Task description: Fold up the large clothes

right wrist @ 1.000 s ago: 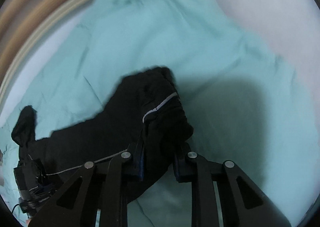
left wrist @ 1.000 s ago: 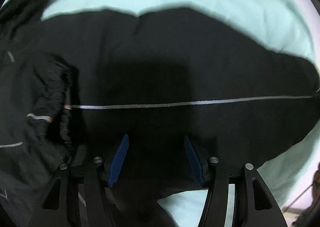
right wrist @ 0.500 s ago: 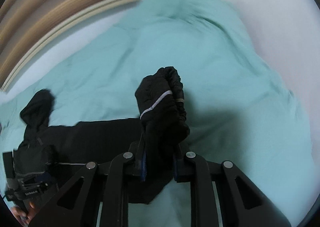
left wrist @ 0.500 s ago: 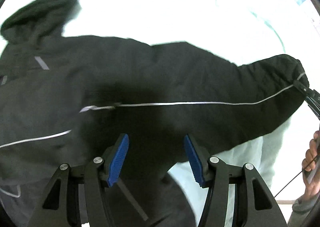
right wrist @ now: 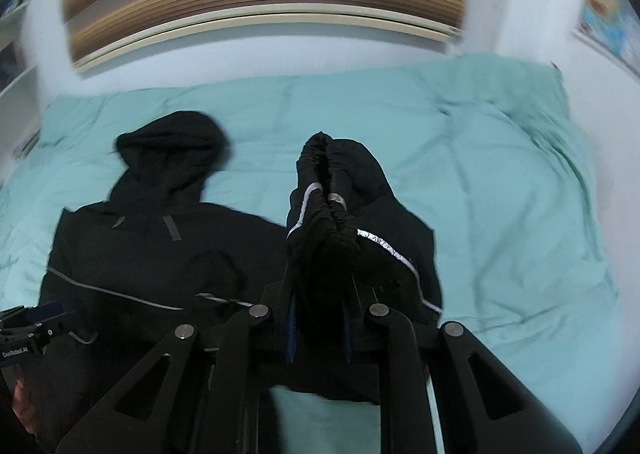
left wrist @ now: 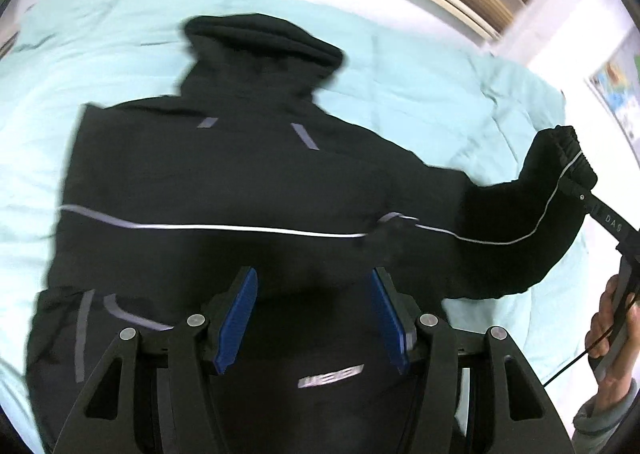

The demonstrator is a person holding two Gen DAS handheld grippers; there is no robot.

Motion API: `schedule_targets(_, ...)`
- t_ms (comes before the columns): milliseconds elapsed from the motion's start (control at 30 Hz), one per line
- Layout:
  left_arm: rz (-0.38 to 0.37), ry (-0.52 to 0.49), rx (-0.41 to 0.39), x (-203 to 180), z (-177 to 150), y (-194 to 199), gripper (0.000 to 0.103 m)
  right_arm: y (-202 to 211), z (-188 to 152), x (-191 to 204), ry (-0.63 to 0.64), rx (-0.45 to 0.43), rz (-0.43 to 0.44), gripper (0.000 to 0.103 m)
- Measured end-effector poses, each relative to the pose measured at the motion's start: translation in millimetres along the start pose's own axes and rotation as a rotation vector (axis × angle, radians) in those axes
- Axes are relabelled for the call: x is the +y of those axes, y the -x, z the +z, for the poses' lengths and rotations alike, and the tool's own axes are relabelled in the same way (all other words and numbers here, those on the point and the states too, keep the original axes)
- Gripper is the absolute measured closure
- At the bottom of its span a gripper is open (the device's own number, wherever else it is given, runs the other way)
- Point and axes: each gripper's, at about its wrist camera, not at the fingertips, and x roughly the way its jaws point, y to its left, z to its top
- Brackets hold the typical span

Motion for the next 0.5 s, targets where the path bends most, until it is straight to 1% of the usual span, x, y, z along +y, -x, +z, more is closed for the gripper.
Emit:
schedule_targets(167, 0.033, 0.057, -0.031, 62, -5, 38, 0.043, -1, 10, 98, 0.080, 0.017, 0.065, 0.085)
schedule_targets(267, 0.050, 0.076, -0.043, 91, -8, 57, 0.043, -9, 16, 152, 0.112, 0.034, 0.109, 0.085)
schedule_targets(300, 0.054, 0.081, -0.044, 100, -8, 61, 0.043, -13, 17, 178, 0.130, 0.041, 0.127, 0.085)
schedule_targets(400, 0.066, 0.081, -0.040, 126, -8, 71, 0.043, -26, 17, 232, 0.164, 0.058, 0.173, 0.085)
schedule_targets(433, 0.071, 0.080, -0.038, 129, -8, 69, 0.043, -30, 17, 251, 0.173, 0.066, 0.187, 0.085)
schedule_targets(500, 0.080, 0.073, -0.033, 143, -7, 72, 0.043, -40, 16, 278, 0.187, 0.083, 0.209, 0.085)
